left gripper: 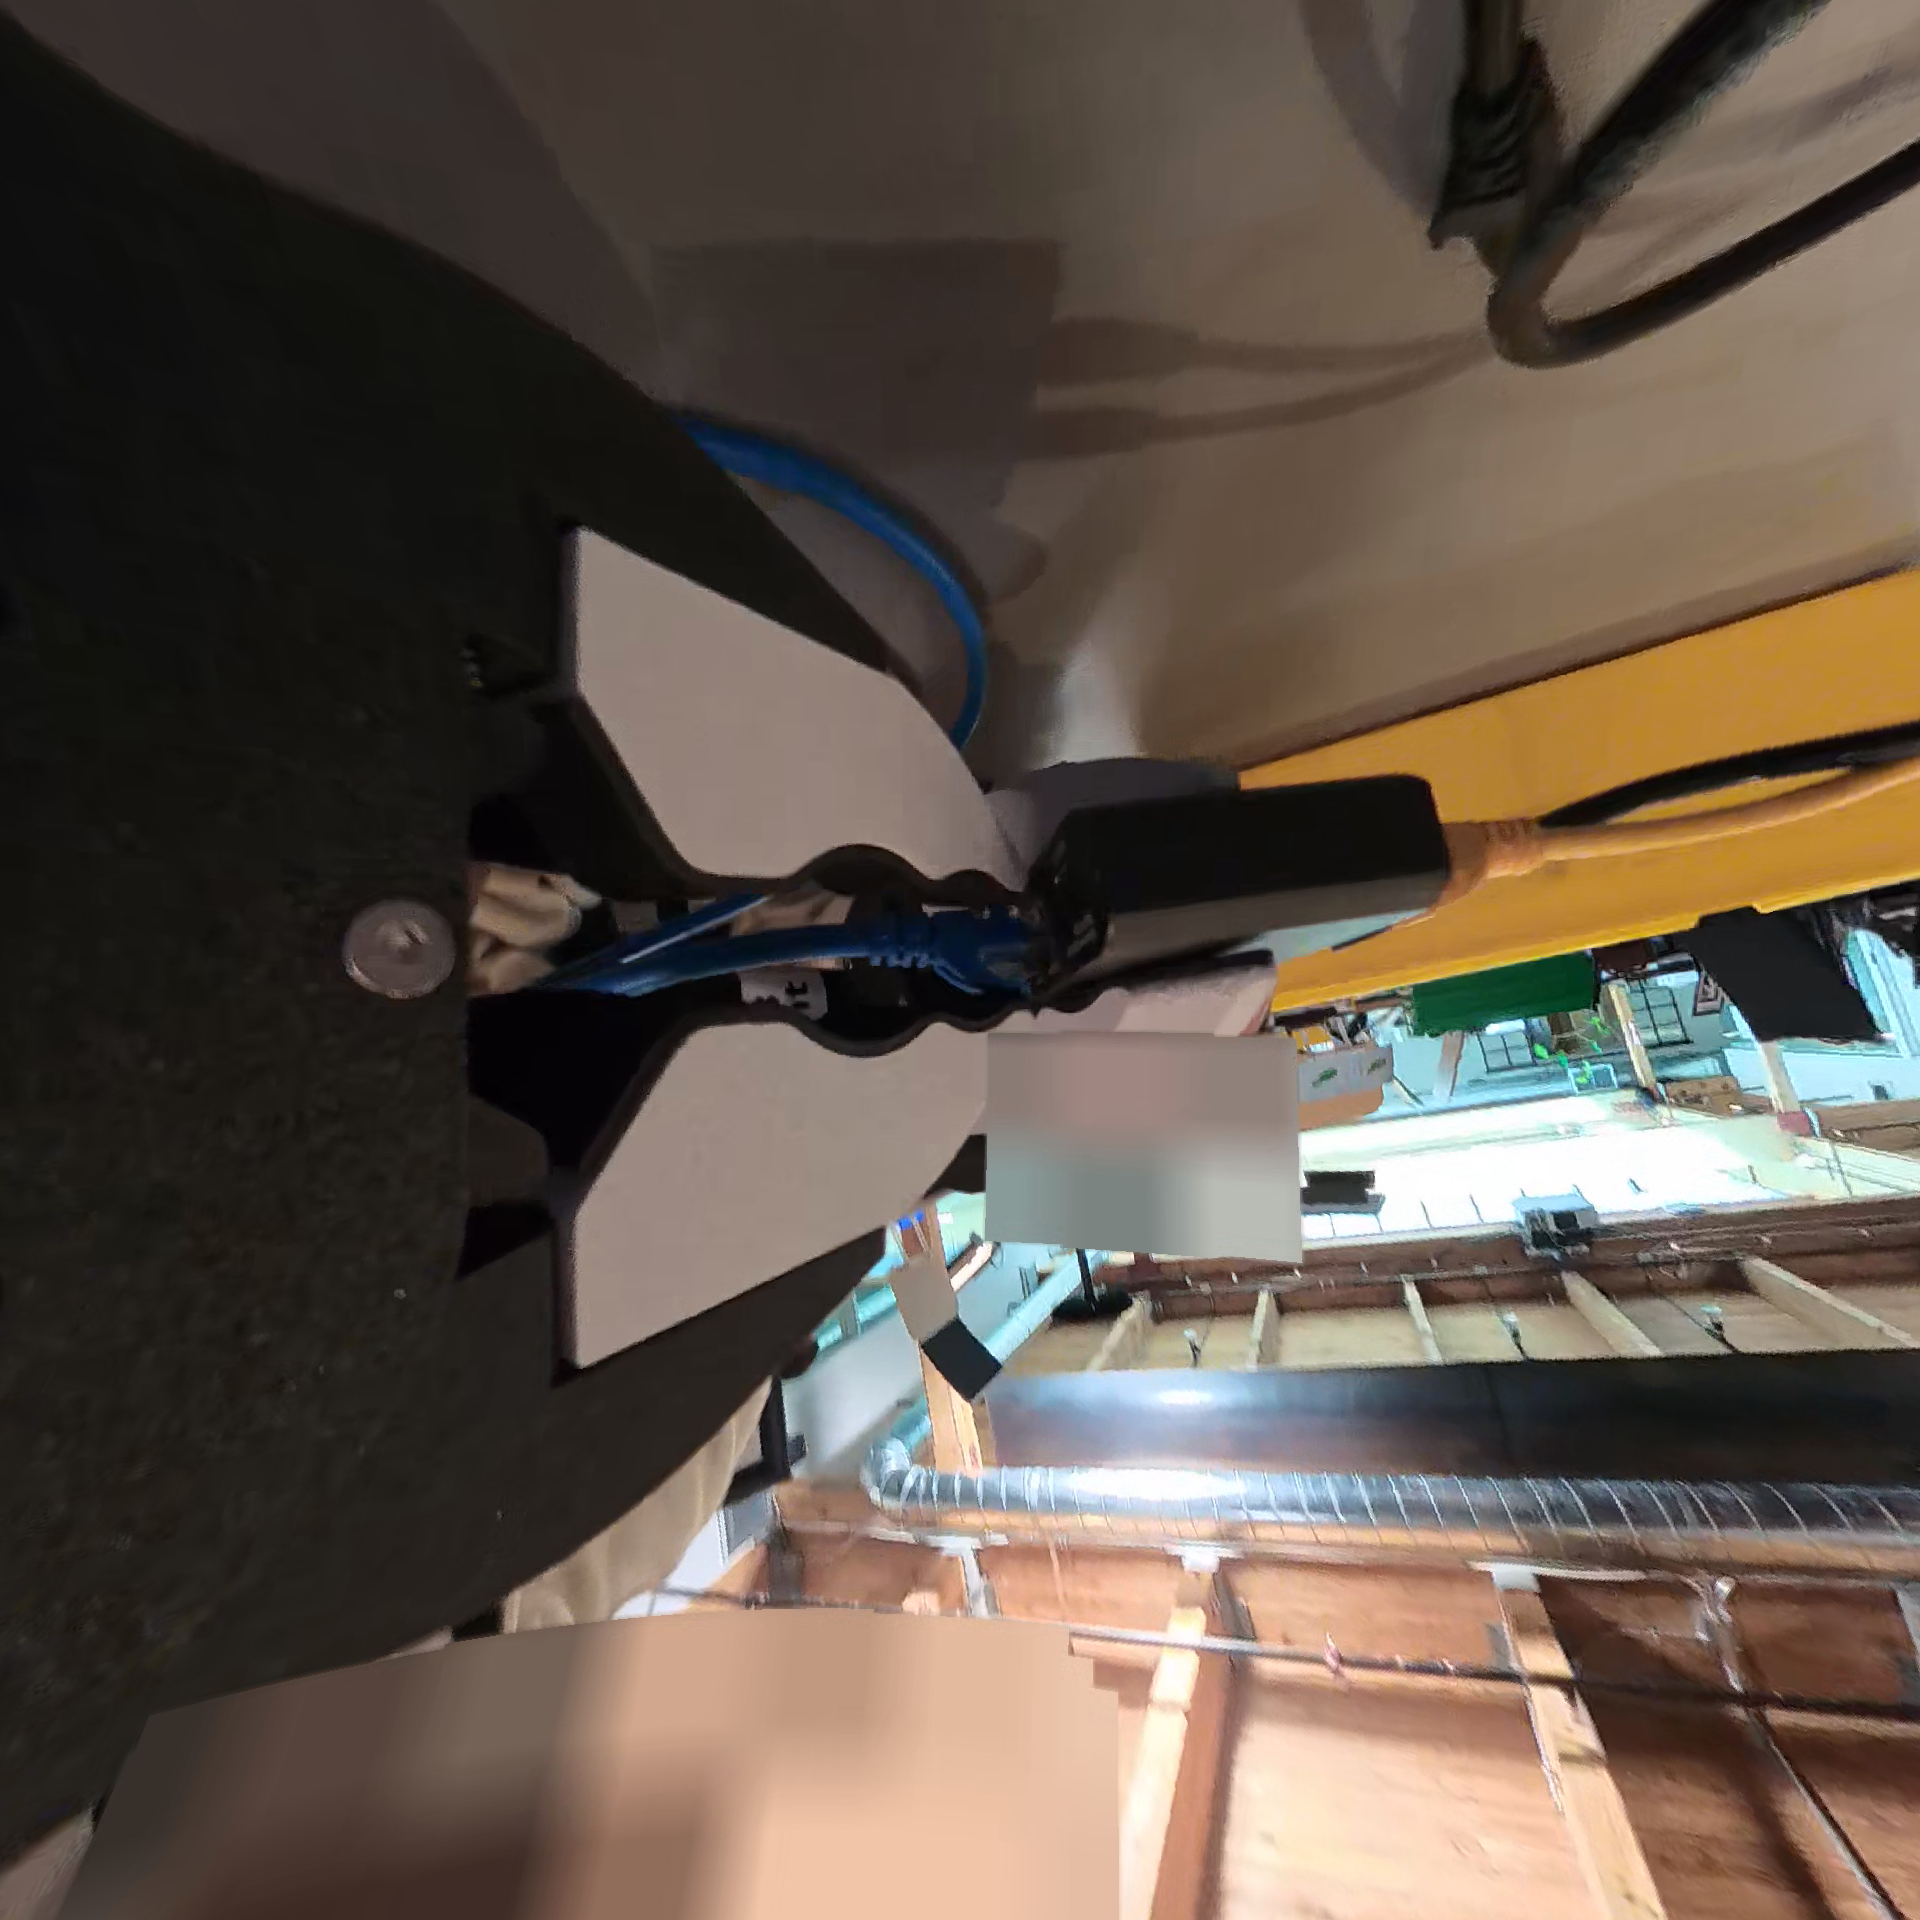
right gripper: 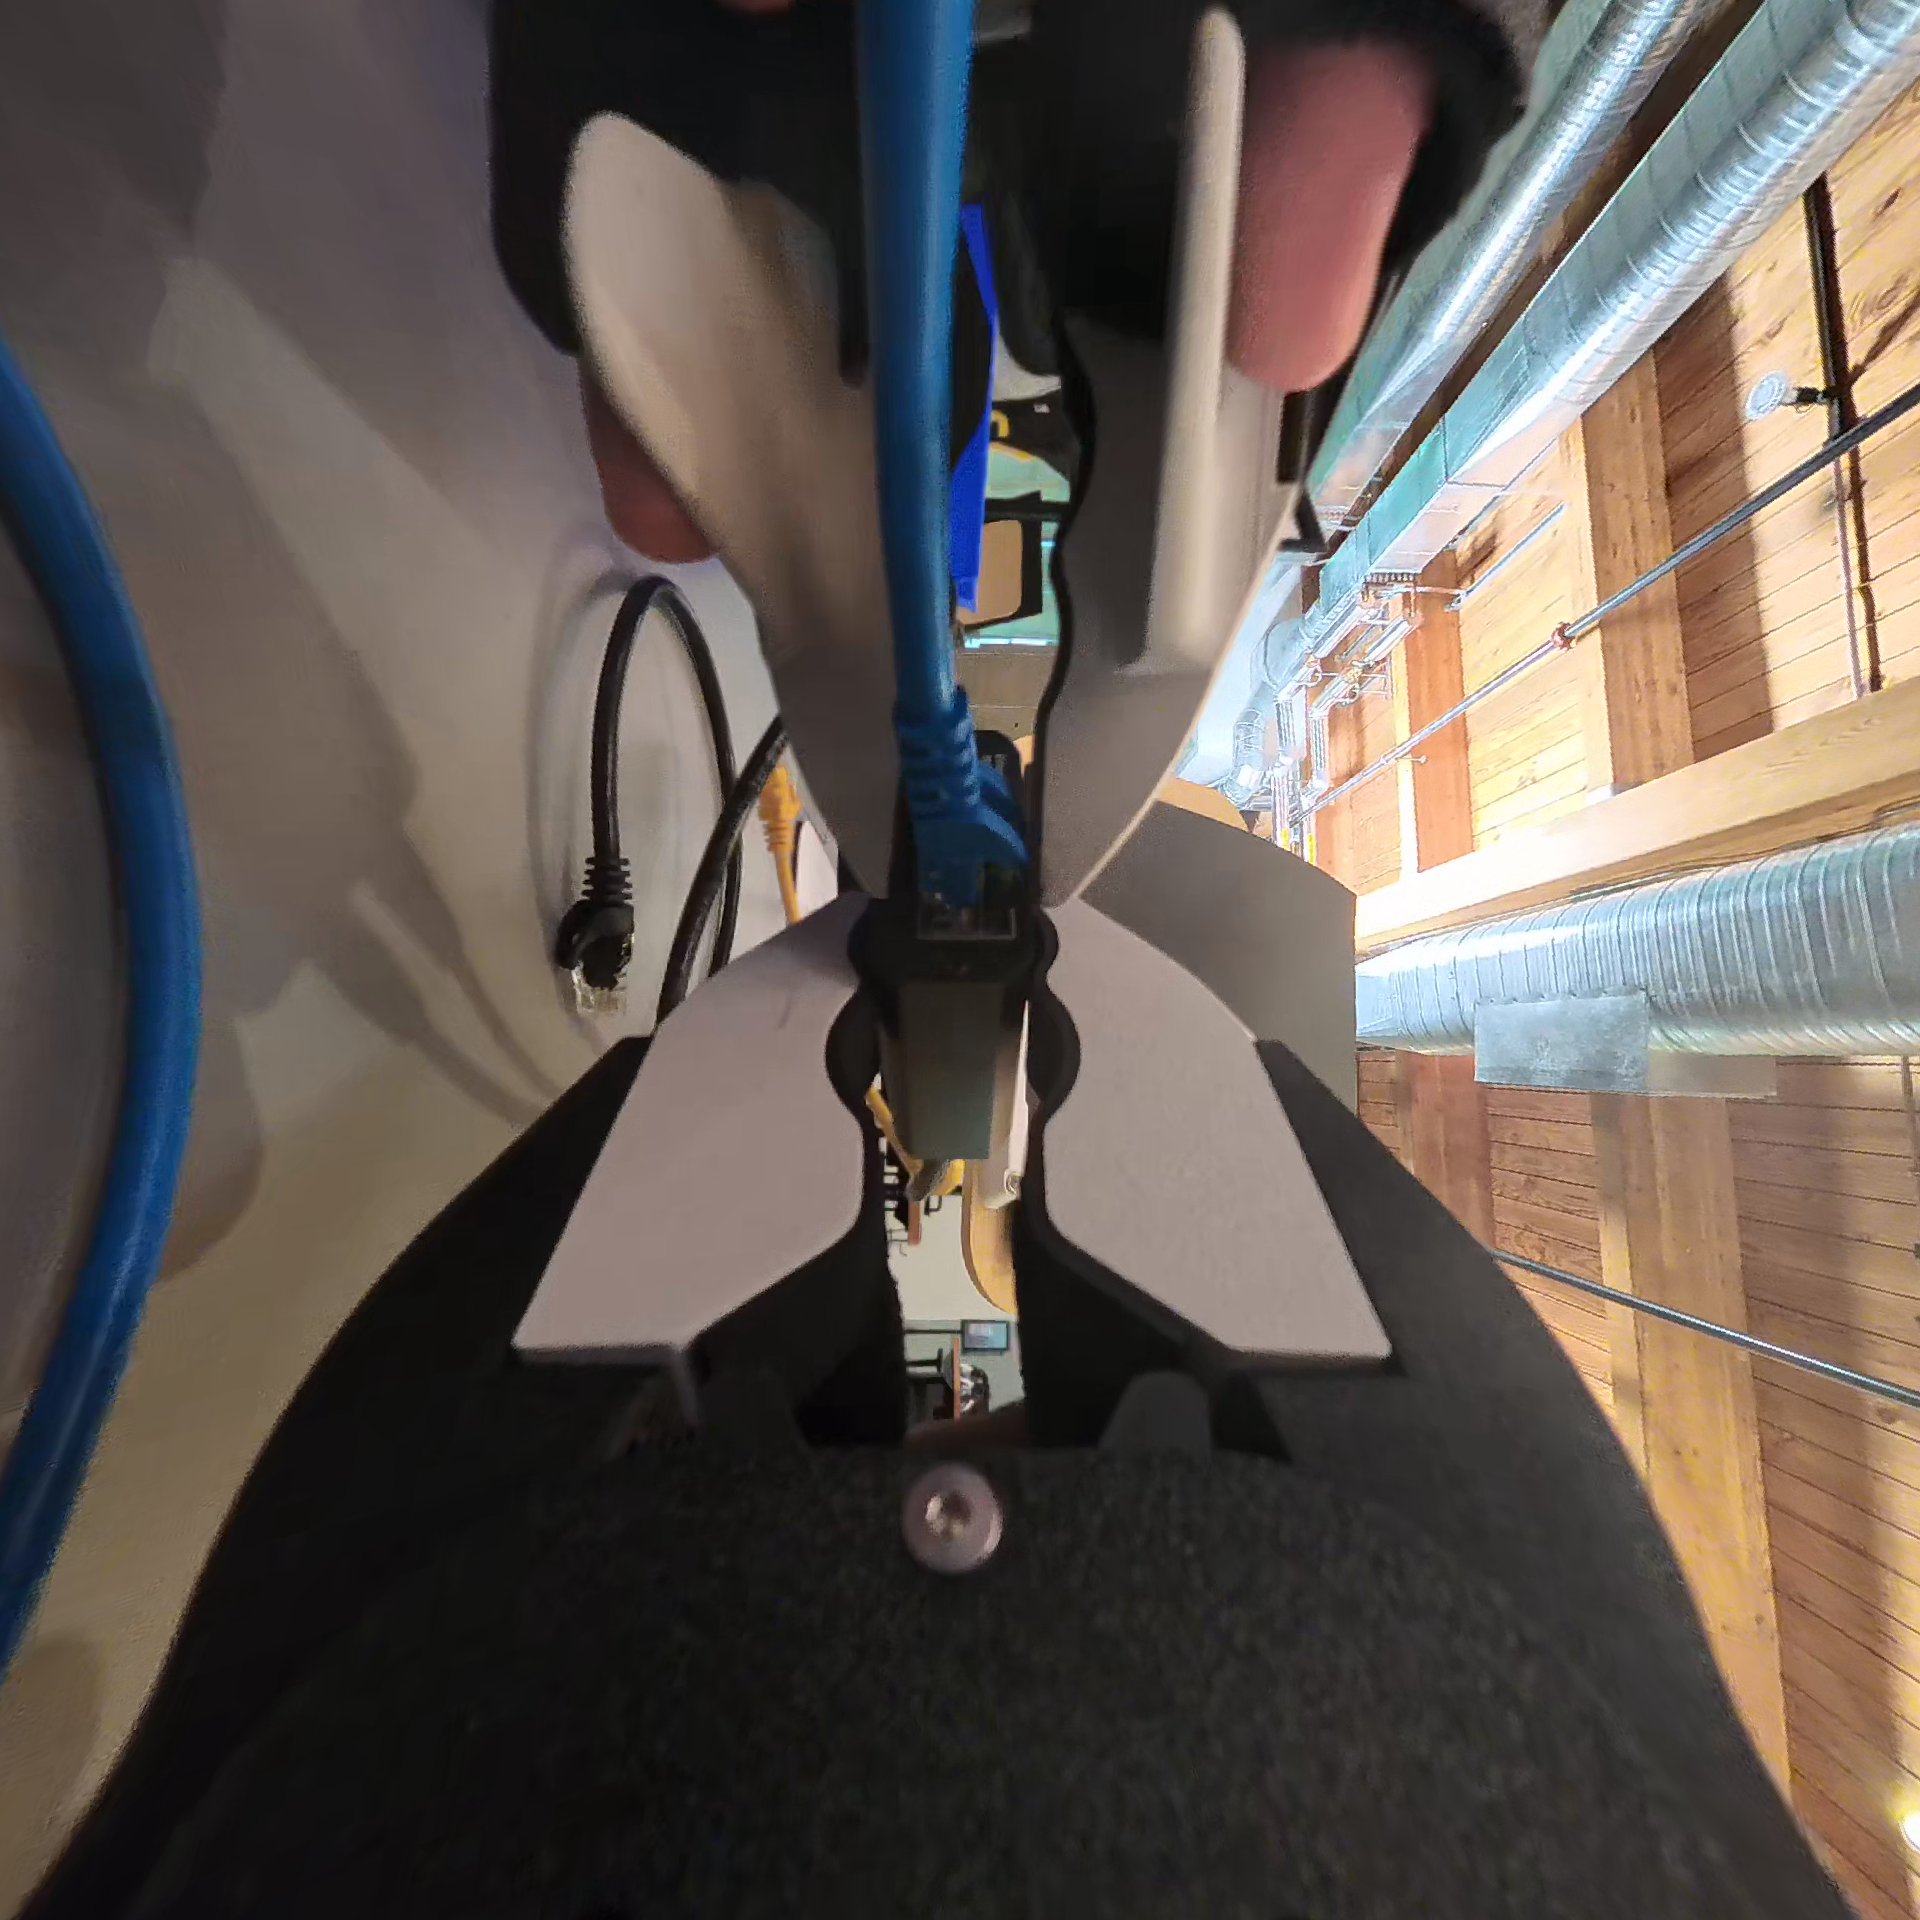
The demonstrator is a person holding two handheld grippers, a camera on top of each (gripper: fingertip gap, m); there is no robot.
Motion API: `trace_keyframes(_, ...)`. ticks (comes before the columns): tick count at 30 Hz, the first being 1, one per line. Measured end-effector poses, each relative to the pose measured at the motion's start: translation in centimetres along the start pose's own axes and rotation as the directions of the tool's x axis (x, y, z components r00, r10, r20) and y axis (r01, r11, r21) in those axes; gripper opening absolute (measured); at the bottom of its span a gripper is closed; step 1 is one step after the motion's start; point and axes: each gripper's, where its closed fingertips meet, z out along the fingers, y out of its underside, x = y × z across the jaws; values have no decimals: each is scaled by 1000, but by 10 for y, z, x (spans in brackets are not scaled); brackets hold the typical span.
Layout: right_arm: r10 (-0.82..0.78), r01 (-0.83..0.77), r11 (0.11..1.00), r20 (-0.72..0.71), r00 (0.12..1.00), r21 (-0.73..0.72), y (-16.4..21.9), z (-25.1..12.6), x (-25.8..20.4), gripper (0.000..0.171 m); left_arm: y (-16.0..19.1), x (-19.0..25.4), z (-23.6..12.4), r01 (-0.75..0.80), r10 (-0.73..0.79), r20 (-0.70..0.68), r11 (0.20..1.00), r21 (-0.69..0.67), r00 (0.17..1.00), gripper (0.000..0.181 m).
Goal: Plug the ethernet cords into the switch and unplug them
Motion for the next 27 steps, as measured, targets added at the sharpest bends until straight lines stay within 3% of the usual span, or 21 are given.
trace_keyframes(2, -7, 7, 1000, 16, 1000, 0, 1, 0, -4, 24, 0, -3, 0, 34, -34, -1, 999, 13, 999, 13)
trace_keyframes(13, 18, -19, 1000, -30, 999, -9, 0, 0, 3, 24, 0, 1, 0, -139, 139, 46, 990, -9, 989, 13)
trace_keyframes(16, 18, -19, 1000, -31, 999, -13, 1, 1, 3, 24, -2, 0, -1, -274, 278, 119, 960, -52, 953, 15)
trace_keyframes(20, 22, -22, 999, 12, 1000, -42, 8, 4, -5, 24, -7, 1, -5, -623, 634, 341, 766, -158, 694, 24)
trace_keyframes(24, 14, -13, 998, 30, 999, -55, 10, 5, -10, 23, -5, -6, -8, -767, 817, 457, 531, -361, 351, 28)
trace_keyframes(27, 2, -1, 999, 31, 1000, -48, 4, 4, -11, 24, -2, -13, -5, -765, 836, 475, 488, -420, 273, 27)
